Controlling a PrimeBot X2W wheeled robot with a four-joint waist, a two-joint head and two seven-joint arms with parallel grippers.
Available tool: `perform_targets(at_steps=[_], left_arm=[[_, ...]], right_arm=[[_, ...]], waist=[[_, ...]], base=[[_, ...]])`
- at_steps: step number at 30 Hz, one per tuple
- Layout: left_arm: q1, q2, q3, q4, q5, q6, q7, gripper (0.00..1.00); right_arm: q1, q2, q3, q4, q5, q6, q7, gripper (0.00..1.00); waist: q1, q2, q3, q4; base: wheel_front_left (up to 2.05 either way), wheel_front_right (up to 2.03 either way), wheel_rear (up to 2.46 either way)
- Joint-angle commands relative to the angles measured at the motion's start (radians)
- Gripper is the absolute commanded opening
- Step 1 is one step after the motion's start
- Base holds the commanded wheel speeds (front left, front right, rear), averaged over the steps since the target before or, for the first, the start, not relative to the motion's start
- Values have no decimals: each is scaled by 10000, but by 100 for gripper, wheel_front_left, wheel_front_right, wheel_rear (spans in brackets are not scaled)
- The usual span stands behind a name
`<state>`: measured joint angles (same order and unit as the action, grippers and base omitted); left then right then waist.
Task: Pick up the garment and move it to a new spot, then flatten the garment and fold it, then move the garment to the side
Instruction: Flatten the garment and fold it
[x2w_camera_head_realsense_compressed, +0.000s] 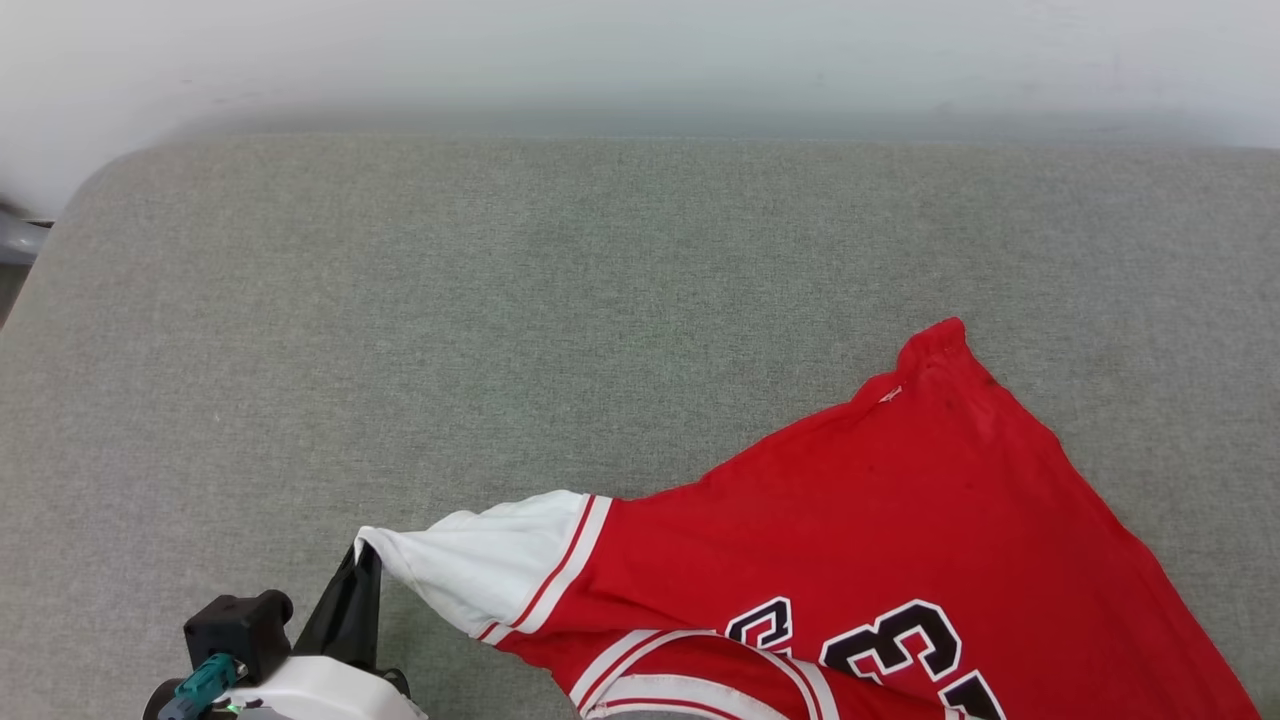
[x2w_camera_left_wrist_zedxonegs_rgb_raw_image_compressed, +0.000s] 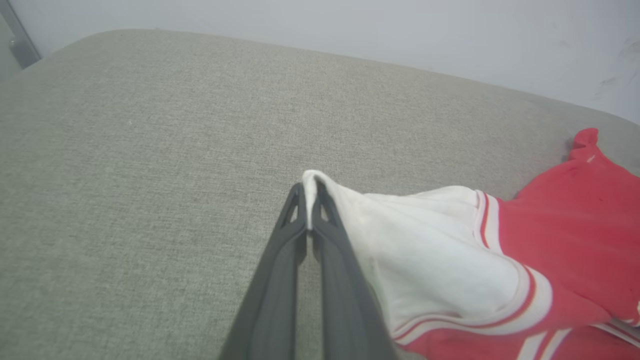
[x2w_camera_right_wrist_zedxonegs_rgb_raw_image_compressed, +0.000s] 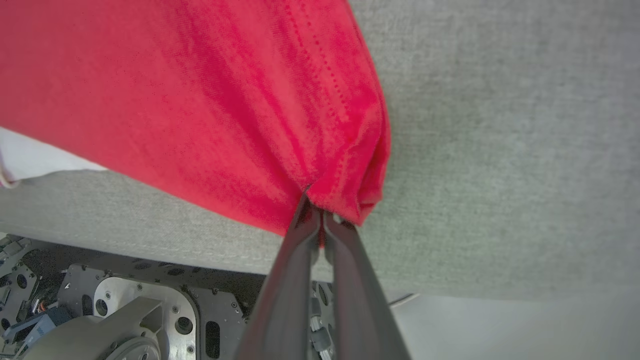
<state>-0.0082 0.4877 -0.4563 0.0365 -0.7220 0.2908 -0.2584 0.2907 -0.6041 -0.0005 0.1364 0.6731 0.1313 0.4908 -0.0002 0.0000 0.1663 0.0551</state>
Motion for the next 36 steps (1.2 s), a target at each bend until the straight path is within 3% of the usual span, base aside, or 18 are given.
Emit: perform_targets(at_steps=[1, 2, 3, 4, 5, 17, 21, 28, 36], left_arm=[[56, 47, 1, 23, -20, 11, 15, 0], [60, 56, 3, 33, -17, 6, 14, 0], [68, 63, 4, 44, -27, 1, 12, 0], [72, 73, 6, 47, -38, -2, 13, 0], [76, 78, 4, 54, -43, 1, 13, 0], [-122, 72, -174, -211, 92, 32, 86, 0], [-320, 35, -274, -331, 178, 13, 127, 0], [-870, -141, -456, -431, 384, -87, 134, 0], [-1572, -443, -764, -506, 679, -254, 134, 0]], right_arm=[[260, 248, 15, 159, -107, -12, -47, 0], [226, 317, -80, 187, -132, -12, -155, 0], [157, 393, -192, 213, -154, -15, -279, 23], [71, 422, -298, 218, -169, -16, -365, 53], [-18, 406, -381, 175, -218, -18, -446, 100], [-1748, -479, -1387, -1694, -886, -12, -1502, 100], [-2960, -807, -1117, -2260, -1198, -12, -1386, 100], [-5388, -1527, 806, -2372, -1275, -12, -235, 100], [-7966, -1826, 3543, -1085, -778, -12, 1867, 100]], waist=[[2, 0, 3, -16], [2, 0, -4, -30], [2, 0, -20, -44], [2, 0, -42, -55], [2, 0, -70, -65], [2, 0, -161, 94], [2, 0, 54, 263], [2, 0, 613, 663], [2, 0, 1315, 1197]], base=[[0, 0, 0], [0, 0, 0], [0, 0, 0], [0, 0, 0], [0, 0, 0], [0, 0, 0], [0, 0, 0], [0, 0, 0], [0, 0, 0]])
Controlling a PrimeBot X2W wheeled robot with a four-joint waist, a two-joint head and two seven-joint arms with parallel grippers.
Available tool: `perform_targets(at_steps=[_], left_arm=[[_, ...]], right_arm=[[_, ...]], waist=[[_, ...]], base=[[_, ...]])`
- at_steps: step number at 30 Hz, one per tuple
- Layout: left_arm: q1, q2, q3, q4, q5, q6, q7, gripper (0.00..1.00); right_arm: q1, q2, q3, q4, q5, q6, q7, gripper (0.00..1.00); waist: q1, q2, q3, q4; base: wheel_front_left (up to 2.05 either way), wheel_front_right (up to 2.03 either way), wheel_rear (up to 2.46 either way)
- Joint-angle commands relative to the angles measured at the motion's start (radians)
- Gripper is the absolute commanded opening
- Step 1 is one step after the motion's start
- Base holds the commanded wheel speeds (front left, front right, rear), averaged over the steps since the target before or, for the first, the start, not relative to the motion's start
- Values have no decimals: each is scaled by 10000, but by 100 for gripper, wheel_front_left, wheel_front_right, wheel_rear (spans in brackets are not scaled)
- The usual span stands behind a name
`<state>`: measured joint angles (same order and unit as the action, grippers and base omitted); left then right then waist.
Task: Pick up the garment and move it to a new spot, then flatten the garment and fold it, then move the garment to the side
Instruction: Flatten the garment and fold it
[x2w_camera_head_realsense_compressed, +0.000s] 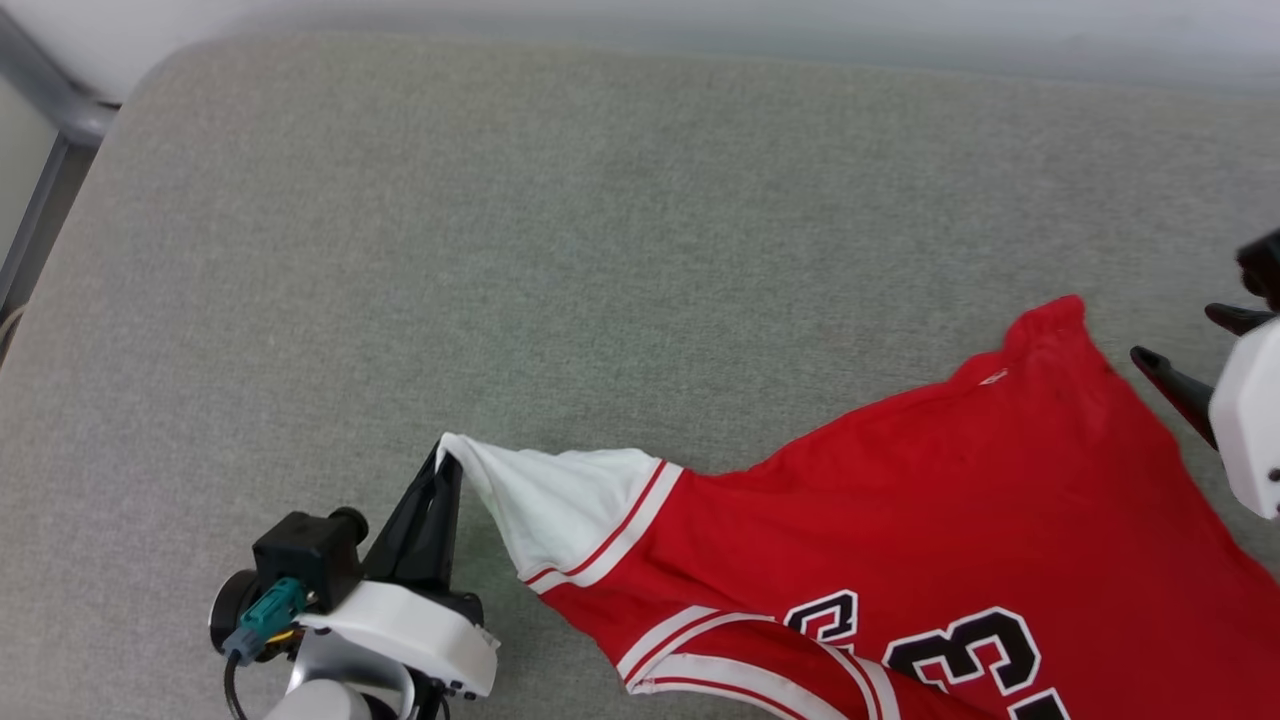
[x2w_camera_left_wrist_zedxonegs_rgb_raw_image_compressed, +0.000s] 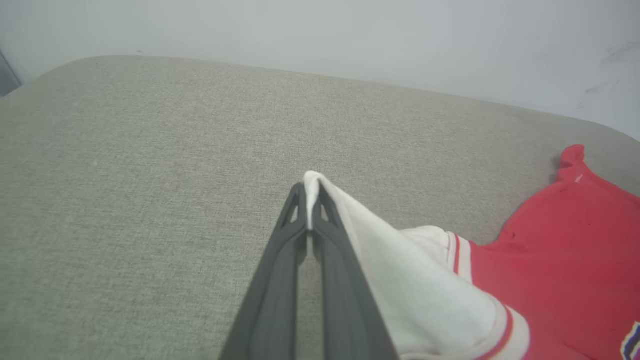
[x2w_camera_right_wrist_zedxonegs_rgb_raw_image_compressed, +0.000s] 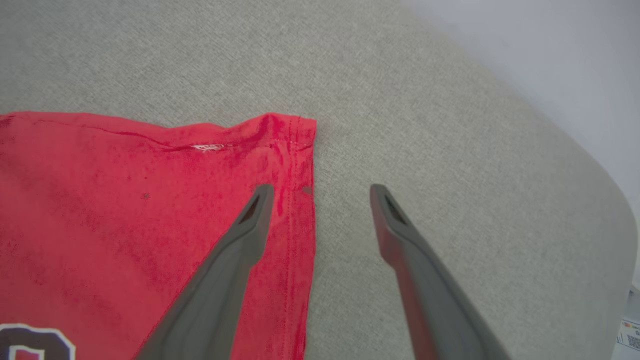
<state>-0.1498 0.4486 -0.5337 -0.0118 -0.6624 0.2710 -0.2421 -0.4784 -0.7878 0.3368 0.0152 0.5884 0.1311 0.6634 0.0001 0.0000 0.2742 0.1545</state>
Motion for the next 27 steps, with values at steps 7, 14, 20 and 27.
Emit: perform_targets(at_steps=[7, 14, 20, 27], left_arm=[[-660, -319, -156, 96, 225, -178, -67, 0], [-1057, -613, -241, 334, 311, -366, -133, 0], [-1180, -748, -211, 575, 347, -488, -170, 0], [-1119, -791, -72, 857, 368, -625, -204, 0]], right_arm=[[-2118, 210, 1898, 1556, 136, -10, 1080, 100], [-3061, 459, 3141, 3203, 162, -10, 540, 100], [-2603, 563, 4115, 4104, 785, 10, 472, 100], [-3110, 280, 4437, 4296, 1322, -11, -824, 0]], waist=[[-1, 0, 898, 579], [-1, 0, 1481, 894], [-1, 0, 1576, 967], [-1, 0, 1211, 726]], base=[[0, 0, 0], [0, 0, 0], [0, 0, 0], [0, 0, 0]])
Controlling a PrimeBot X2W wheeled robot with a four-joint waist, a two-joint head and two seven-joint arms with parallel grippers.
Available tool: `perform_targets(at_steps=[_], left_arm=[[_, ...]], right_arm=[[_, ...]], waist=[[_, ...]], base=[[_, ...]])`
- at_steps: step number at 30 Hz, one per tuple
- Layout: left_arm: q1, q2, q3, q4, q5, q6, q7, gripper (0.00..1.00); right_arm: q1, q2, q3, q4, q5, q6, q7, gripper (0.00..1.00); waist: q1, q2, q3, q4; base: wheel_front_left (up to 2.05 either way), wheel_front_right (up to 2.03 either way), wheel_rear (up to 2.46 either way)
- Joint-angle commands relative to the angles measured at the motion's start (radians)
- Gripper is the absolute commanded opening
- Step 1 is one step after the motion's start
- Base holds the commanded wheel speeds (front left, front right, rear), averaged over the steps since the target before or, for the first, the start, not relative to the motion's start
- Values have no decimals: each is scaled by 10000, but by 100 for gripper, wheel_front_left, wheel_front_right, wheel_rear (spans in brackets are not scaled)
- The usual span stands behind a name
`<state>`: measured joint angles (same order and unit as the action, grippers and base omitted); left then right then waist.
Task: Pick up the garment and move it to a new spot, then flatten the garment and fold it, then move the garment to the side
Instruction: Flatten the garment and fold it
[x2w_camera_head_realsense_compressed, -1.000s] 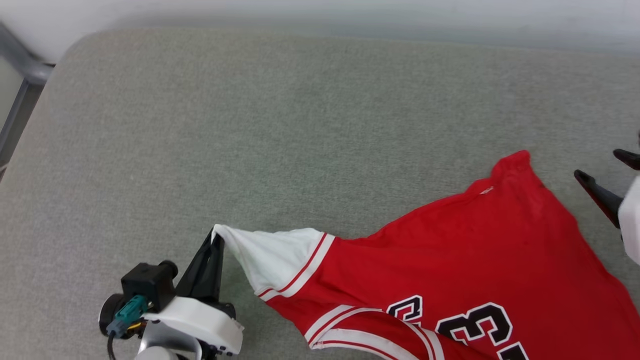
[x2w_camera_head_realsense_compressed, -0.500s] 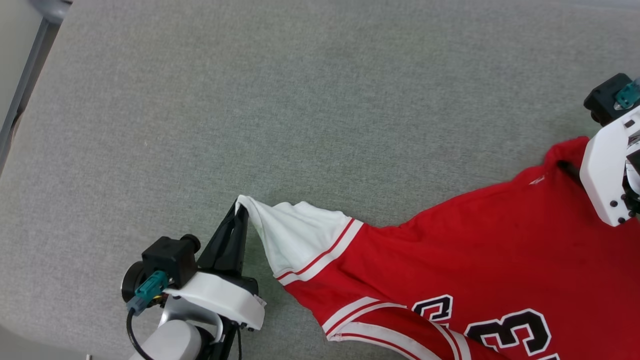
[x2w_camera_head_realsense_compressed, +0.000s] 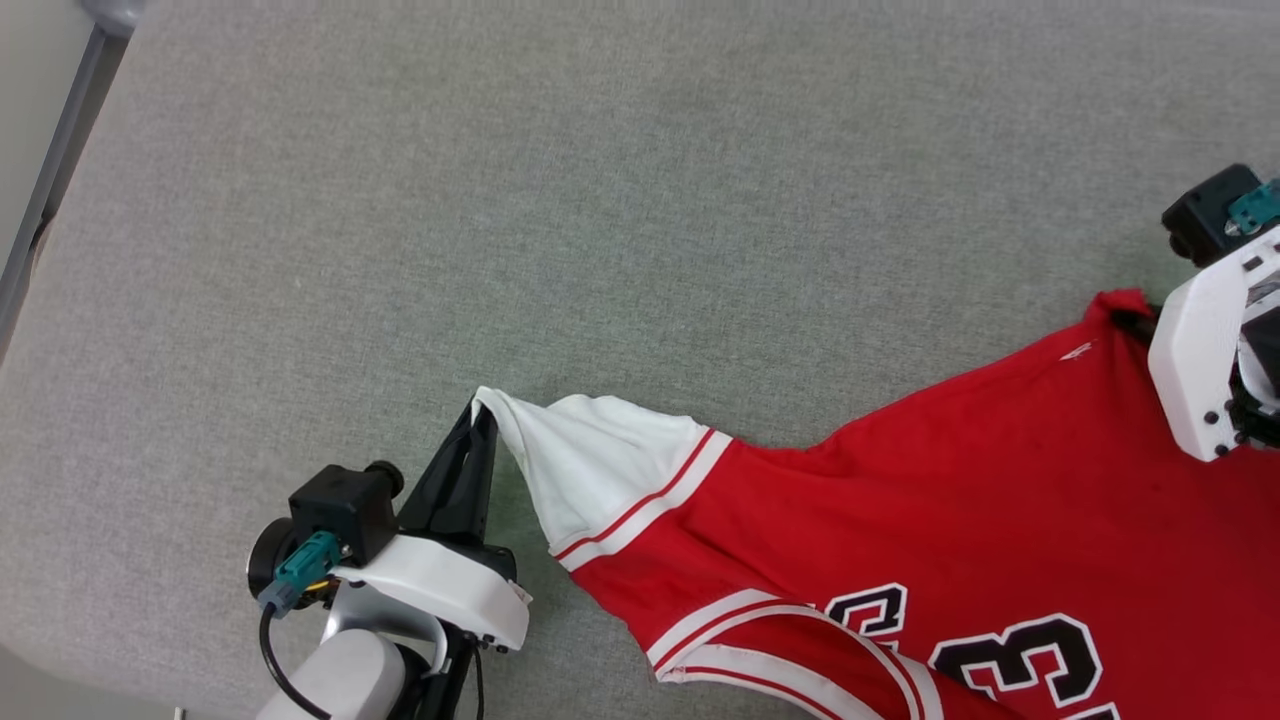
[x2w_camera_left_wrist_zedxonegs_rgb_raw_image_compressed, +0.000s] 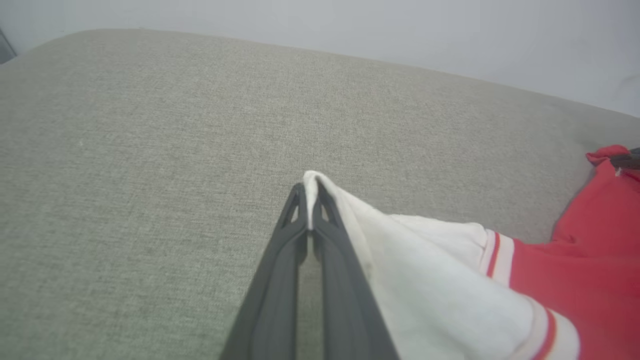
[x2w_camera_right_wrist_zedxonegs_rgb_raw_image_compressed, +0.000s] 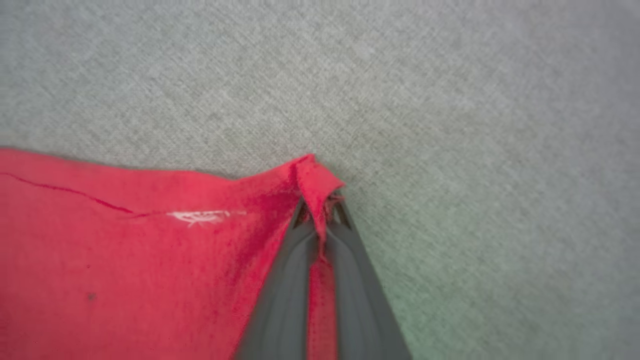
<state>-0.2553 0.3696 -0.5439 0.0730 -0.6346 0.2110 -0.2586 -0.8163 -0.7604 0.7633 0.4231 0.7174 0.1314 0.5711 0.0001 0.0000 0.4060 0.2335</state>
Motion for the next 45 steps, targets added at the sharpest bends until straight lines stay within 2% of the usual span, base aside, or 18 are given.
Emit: perform_targets(at_steps=[1, 9, 13, 19, 31, 39, 45], left_arm=[[-60, 15, 65, 25, 104, -41, -47, 0], [76, 426, 473, -48, 192, 24, -66, 0], [-117, 905, 739, -575, 279, 159, 85, 0], [-995, 1451, 1084, -1297, 524, 211, 435, 0], [-3965, 2105, 1472, -1952, 926, -285, 1231, 0], [-6134, 1958, 1379, -1805, 1120, -712, 1668, 0], [-8031, 1652, 1380, -1239, 1171, -1078, 1812, 0]], right_arm=[[192, -43, 174, 168, 137, -13, -129, 0], [151, -357, -41, -359, 597, -13, -2004, 0], [475, -448, -528, -938, 801, -13, -2778, 0], [911, -526, -1440, -1923, 858, -14, -3191, 0], [1302, 211, -3872, -4180, 395, -14, -2919, 0], [856, 916, -5265, -5226, -150, -12, -2293, 0], [-417, 1394, -5803, -5140, -894, -14, -1901, 0]], waist=[[-1, 0, -196, -108], [-1, 0, -1211, -586], [-1, 0, -1768, -912], [-1, 0, -2232, -1241], [-1, 0, -2555, -1886], [-1, 0, -2129, -2127], [-1, 0, -1162, -2220]], base=[[0, 0, 0], [0, 0, 0], [0, 0, 0], [0, 0, 0], [0, 0, 0], [0, 0, 0], [0, 0, 0]])
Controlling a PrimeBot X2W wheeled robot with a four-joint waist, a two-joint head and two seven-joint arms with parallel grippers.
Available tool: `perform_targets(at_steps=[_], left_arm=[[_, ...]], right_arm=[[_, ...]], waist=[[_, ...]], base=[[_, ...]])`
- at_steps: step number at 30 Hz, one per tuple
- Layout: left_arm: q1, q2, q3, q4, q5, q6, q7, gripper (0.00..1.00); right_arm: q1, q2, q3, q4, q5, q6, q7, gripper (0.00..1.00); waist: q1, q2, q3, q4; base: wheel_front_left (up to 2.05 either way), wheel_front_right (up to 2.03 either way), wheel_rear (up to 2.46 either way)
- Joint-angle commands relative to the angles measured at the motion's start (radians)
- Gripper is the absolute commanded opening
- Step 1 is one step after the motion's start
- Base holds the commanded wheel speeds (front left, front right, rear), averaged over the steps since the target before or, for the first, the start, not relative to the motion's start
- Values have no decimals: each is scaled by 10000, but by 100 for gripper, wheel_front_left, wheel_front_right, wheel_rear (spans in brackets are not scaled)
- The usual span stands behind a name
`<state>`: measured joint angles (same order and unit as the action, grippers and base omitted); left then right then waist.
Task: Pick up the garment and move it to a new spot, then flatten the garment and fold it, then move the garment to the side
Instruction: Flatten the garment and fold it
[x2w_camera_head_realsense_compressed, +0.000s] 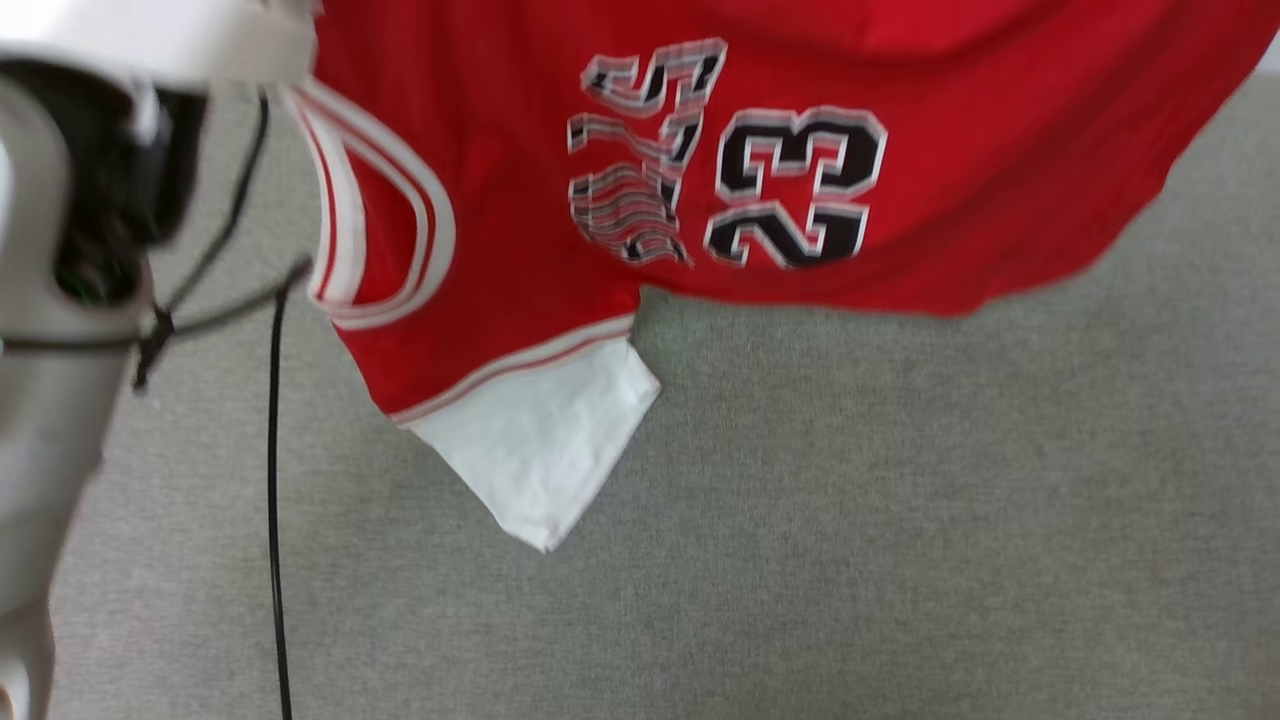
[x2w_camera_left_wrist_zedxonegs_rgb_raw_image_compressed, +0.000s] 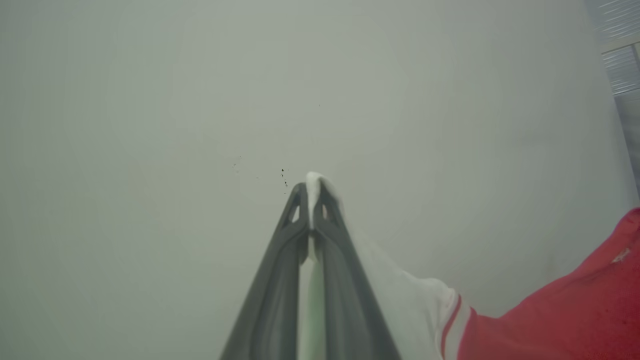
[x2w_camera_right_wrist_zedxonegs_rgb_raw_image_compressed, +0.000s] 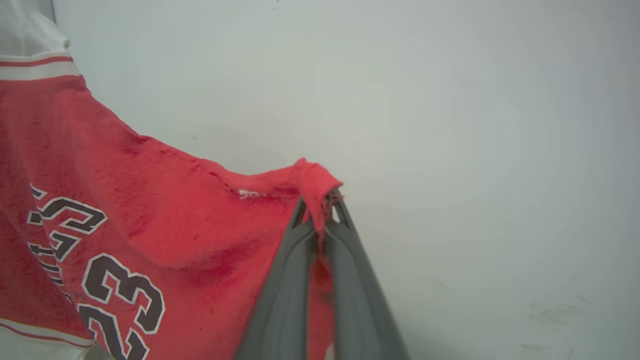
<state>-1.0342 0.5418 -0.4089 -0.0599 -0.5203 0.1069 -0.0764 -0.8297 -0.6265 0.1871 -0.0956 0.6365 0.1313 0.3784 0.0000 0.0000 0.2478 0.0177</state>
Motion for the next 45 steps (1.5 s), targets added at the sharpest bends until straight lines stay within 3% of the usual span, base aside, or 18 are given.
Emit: perform_targets(at_steps=[1, 8, 19, 26, 37, 45], left_arm=[[-604, -103, 50, 280, 33, -123, 11, 0], [-3320, -186, 7, 1743, 470, -778, -163, 0], [-7428, -594, 22, 4601, 797, -1680, -674, 0], [-8625, -688, -275, 5975, 952, -2027, -1026, 0], [-7832, -743, -665, 7218, 804, -2240, -1637, 0], [-5539, -690, -549, 6912, 511, -2087, -1869, 0]], right_arm=[[-604, 125, -63, 138, -220, -12, 81, 0], [-3440, 493, 123, 1535, -1239, -12, -91, 0], [-7608, 890, 1432, 4554, -2352, -12, -1331, 0], [-9179, 969, 2186, 6150, -2476, -12, -2109, 0], [-8828, 1214, 3338, 7769, -1768, -12, -3157, 0], [-7291, 1353, 4312, 8179, -811, -12, -4130, 0]], waist=[[0, 0, 613, -84], [0, 0, 1993, -298], [0, 0, 3118, -444], [0, 0, 3485, -425], [0, 0, 3879, -487], [0, 0, 3641, -487]], base=[[0, 0, 0], [0, 0, 0], [0, 0, 0], [0, 0, 0], [0, 0, 0], [0, 0, 0]])
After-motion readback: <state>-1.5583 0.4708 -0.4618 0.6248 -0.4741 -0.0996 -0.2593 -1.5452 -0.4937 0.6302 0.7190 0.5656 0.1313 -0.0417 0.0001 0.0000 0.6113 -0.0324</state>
